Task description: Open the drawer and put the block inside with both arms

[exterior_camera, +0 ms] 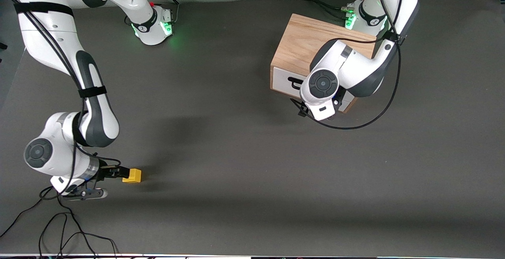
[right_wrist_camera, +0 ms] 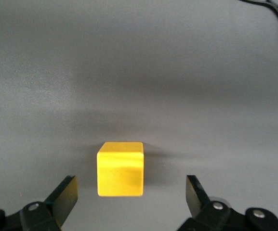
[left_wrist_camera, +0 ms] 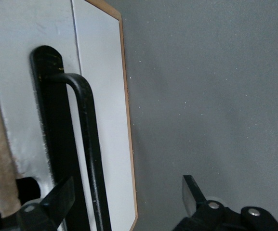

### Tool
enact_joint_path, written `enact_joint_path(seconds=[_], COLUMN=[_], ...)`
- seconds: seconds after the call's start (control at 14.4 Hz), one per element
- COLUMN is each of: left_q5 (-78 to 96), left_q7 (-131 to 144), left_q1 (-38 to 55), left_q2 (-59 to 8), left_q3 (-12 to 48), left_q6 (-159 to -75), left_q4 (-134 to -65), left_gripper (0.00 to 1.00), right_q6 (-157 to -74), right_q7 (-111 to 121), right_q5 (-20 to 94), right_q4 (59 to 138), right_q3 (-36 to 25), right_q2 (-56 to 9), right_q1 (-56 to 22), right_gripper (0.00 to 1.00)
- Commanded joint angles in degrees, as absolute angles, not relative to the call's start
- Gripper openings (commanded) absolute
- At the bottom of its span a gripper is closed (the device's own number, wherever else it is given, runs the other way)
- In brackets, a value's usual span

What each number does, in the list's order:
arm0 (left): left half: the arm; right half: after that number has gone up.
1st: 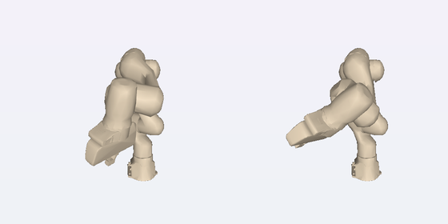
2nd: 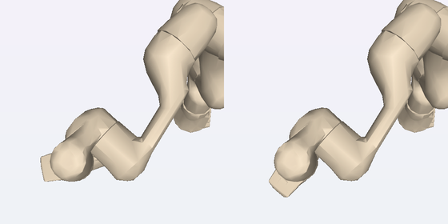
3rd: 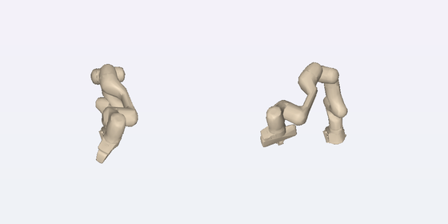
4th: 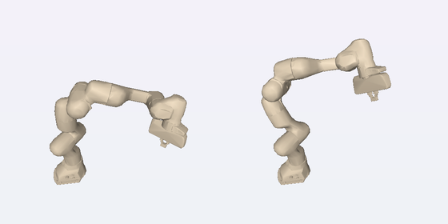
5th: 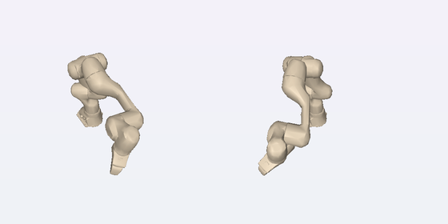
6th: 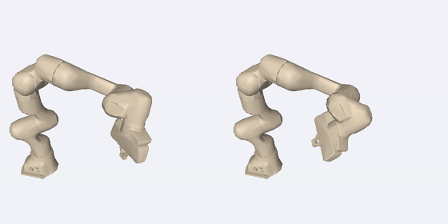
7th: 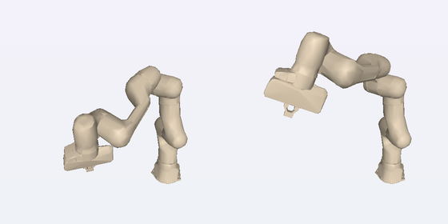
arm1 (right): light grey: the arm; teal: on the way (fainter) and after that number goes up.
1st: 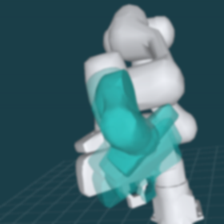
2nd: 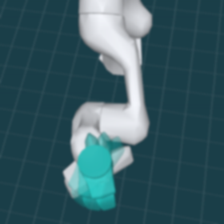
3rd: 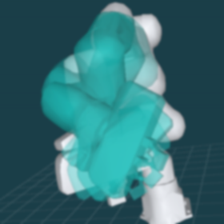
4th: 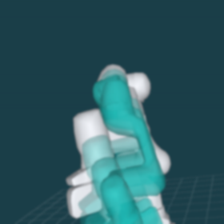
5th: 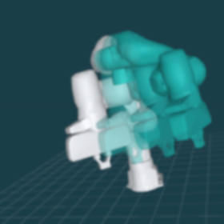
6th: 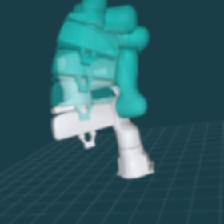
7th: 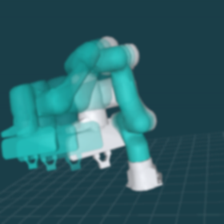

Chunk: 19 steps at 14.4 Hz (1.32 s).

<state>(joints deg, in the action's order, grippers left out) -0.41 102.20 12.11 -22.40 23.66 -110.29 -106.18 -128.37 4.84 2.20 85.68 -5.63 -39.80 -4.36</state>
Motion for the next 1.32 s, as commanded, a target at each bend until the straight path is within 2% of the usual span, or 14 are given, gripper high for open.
enact_joint_path(seconds=[0.0, 0.35, 0.9, 1.25], left_q5=[-0.79, -1.49, -2.20, -4.21], left_q7=[103.36, 103.36, 103.36, 103.89], left_q1=[12.66, 12.57, 12.48, 12.57], left_q2=[-22.76, -23.55, -25.75, -27.15], left_q3=[23.47, 23.47, 23.47, 23.47], left_q6=[-111.88, -112.06, -111.97, -112.06], left_q4=[-106.79, -106.00, -102.57, -100.55], left_gripper=[1.00, 1.00, 1.00, 1.00], right_q6=[-130.42, -135.43, -137.72, -137.72], right_q7=[6.06, 5.89, 6.06, 6.06], right_q5=[2.46, 2.72, 5.36, 5.36], right_q4=[85.07, 87.54, 89.38, 89.74], right_q3=[-5.80, -5.27, -5.27, -5.27], right_q2=[-41.22, -42.80, -44.38, -44.30], right_q1=[-4.83, -4.83, -4.92, -4.75], right_gripper=[1.00, 1.00, 0.99, 0.51])
